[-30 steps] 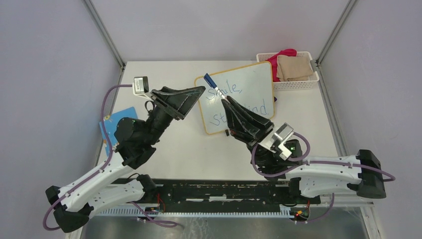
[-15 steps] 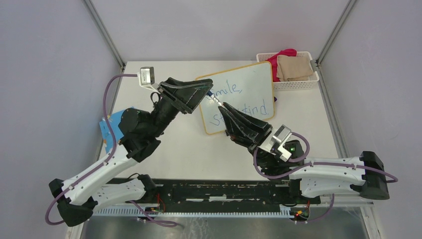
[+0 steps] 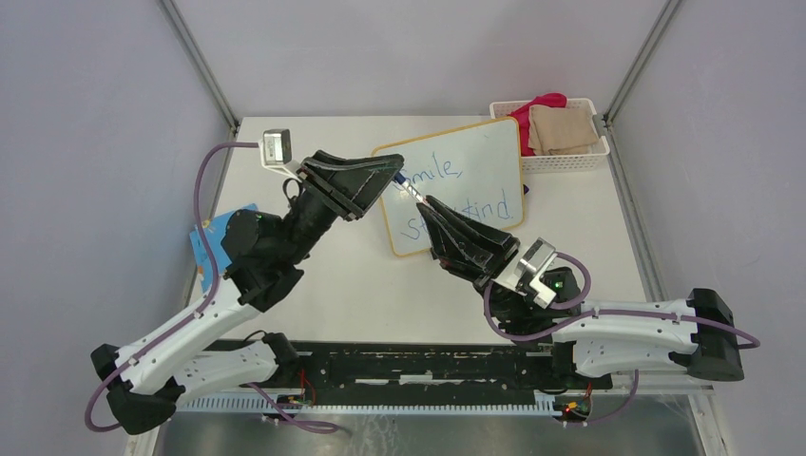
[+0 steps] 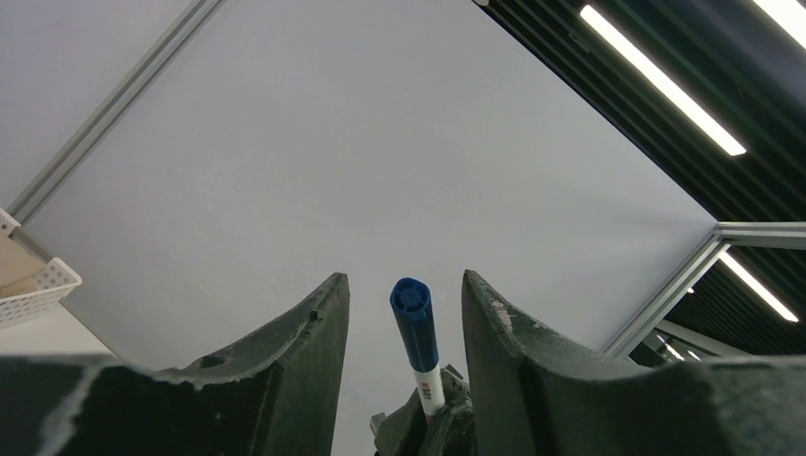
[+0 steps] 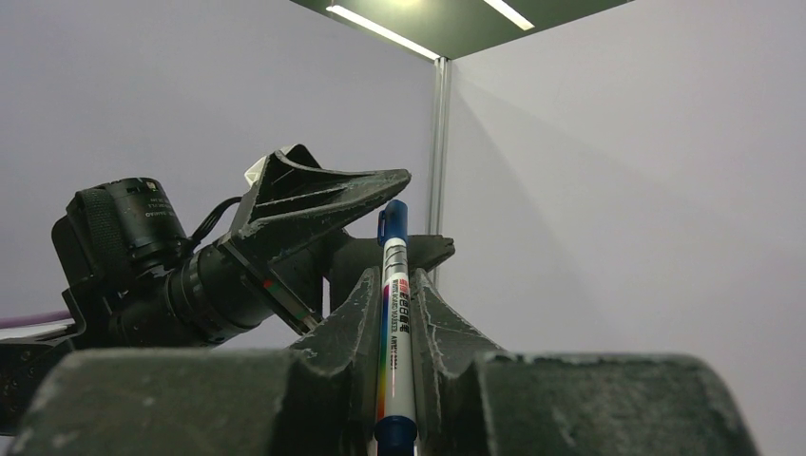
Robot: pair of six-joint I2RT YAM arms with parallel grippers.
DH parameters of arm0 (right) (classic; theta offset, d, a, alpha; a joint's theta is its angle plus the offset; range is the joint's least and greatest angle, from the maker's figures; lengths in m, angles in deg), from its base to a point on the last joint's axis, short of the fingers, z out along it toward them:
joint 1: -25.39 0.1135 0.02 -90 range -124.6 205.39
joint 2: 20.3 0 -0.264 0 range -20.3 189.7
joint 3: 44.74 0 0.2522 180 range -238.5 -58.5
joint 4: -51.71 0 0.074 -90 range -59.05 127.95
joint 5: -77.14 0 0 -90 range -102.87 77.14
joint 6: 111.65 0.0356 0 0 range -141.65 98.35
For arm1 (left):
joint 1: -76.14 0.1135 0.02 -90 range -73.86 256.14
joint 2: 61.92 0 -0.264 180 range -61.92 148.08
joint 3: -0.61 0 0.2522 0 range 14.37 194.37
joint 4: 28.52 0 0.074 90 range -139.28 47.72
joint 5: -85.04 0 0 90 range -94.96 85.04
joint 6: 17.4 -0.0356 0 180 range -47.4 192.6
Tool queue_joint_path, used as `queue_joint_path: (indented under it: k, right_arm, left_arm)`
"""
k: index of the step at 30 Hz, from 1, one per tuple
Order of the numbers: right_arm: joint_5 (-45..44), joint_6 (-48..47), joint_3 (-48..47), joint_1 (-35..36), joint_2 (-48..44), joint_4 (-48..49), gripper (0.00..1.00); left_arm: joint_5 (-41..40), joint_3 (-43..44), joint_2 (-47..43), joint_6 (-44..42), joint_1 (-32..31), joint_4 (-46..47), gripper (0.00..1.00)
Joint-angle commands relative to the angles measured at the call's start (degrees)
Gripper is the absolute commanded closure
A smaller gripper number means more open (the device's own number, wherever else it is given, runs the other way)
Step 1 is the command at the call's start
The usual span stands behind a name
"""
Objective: Write a sentence on the whiteboard
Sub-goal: Close the whiteboard marker at the center of the board.
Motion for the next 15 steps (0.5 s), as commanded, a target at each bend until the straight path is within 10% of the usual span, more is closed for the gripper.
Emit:
queue_joint_path:
  k: [1,15]
  right_arm:
    - [-0.3,-0.4,-0.4,-0.1,-0.4,1.6,1.00]
    - [-2.0,-4.4,-3.2,-0.1,2.3,0.0,1.00]
  left_arm:
    - [-1.8,-0.7,-2.3,-1.3,0.0,1.9,0.51]
    - [3.0,0.6,1.0,1.3,-0.1,-0.8,0.98]
